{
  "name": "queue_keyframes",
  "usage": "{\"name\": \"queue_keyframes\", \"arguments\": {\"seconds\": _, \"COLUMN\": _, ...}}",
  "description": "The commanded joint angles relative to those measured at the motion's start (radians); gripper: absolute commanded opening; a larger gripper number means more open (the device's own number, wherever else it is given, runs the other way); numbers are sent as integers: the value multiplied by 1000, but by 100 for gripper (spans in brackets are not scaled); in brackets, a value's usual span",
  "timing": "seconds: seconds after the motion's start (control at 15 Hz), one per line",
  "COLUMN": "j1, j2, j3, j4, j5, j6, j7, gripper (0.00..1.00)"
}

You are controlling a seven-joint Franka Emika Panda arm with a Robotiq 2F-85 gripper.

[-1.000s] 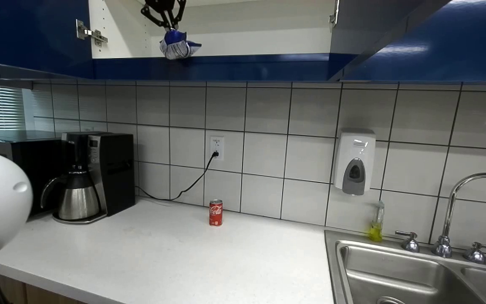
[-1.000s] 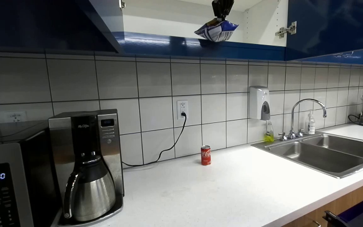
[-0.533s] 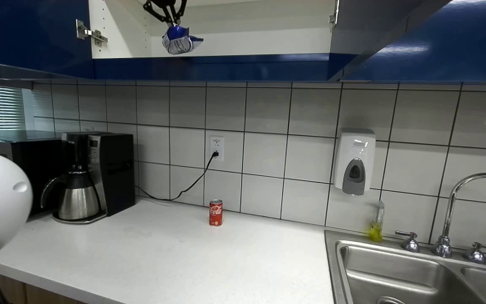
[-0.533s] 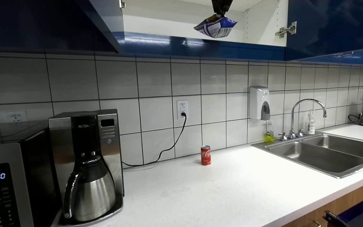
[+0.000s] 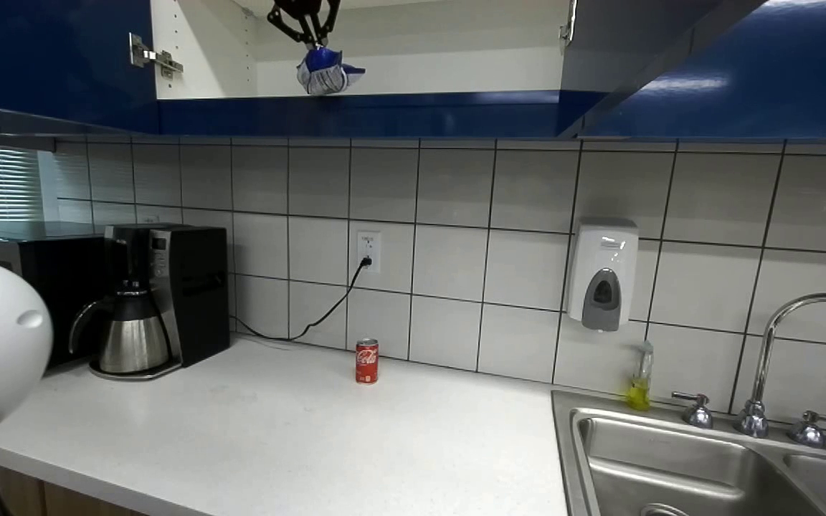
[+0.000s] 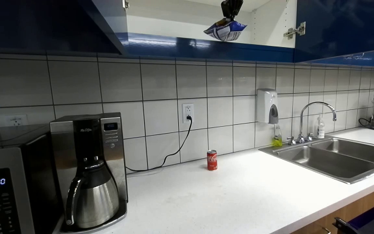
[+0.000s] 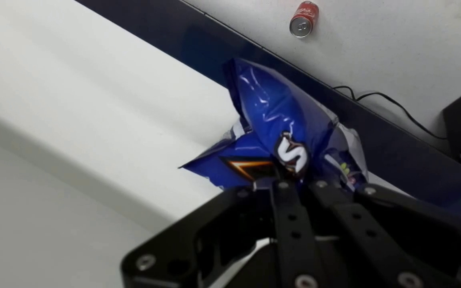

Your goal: Put the blue packet in the open upper cabinet.

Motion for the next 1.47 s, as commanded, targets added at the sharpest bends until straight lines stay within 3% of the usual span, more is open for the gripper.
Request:
{"name": "queue_keyframes", "arguments": {"seconds": 0.0, "j1": -26, "j2": 53, "j3": -7, "j4": 57, "j5": 3, "j6": 20, "j7": -55, "gripper": 1}}
{"name": "queue_keyframes", "arguments": {"seconds": 0.8, "j1": -33, "j2": 180, "j3": -54, "j4": 161, "j5": 21, "j6": 33, "j7": -98, "gripper": 1}}
{"name": "queue_keyframes", "arguments": {"seconds": 0.87, "j1": -32, "j2": 184, "j3": -56, "j4": 165, "j5": 23, "j6": 32, "j7": -98, "gripper": 29}}
{"name": "queue_keyframes", "arguments": {"seconds": 1.0, "j1": -30, "j2": 189, "j3": -57, "j4": 166, "j5": 21, "j6": 31, "j7": -98, "gripper": 35}}
{"name": "queue_keyframes", "arguments": {"seconds": 1.4, "j1": -29, "j2": 206, "j3": -63, "j4": 167, "j5": 11, "j6": 25, "j7": -97, "gripper": 81}}
